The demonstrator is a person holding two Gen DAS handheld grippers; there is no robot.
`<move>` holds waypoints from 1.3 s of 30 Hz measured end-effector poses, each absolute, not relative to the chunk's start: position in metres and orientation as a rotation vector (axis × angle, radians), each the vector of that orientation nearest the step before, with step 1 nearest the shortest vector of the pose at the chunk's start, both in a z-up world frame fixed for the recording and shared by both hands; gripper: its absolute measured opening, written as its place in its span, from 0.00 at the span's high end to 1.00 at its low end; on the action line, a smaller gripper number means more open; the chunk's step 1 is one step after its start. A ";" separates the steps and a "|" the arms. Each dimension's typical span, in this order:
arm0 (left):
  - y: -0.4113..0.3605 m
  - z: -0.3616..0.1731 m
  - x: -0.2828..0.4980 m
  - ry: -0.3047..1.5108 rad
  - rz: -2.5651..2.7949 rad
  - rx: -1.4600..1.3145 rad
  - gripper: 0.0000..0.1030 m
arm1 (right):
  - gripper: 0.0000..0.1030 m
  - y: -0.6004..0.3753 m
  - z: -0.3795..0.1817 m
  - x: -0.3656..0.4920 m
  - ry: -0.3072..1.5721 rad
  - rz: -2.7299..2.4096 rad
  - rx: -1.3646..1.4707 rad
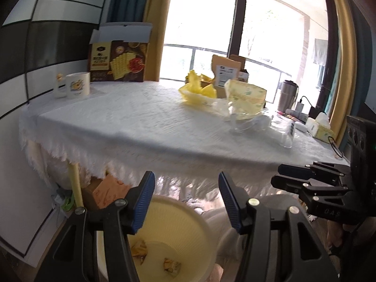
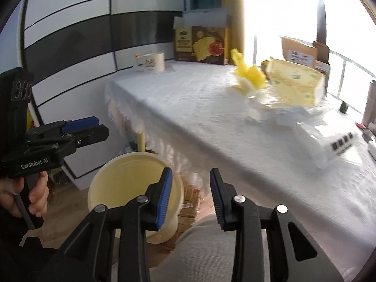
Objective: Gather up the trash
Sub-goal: 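Move both open tools back toward the clear plastic bag on the table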
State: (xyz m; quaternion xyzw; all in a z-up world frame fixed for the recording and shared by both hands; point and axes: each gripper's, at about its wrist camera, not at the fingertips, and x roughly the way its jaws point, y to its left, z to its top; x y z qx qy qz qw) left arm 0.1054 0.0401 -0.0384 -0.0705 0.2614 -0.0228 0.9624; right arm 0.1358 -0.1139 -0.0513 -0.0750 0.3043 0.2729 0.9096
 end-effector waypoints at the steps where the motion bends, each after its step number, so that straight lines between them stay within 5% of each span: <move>1: 0.035 -0.037 0.109 0.527 -0.054 -0.138 0.45 | 0.70 -0.121 -0.051 0.136 0.625 0.553 -0.147; 14: -0.016 -0.034 0.141 0.532 -0.112 -0.081 0.44 | 0.69 -0.189 -0.049 0.149 0.580 0.475 -0.072; 29: -0.071 -0.031 0.182 0.509 -0.159 -0.003 0.43 | 0.46 -0.254 -0.043 0.175 0.525 0.350 0.002; 39: -0.093 -0.025 0.219 0.467 -0.185 0.050 0.41 | 0.46 -0.281 -0.044 0.201 0.529 0.285 0.020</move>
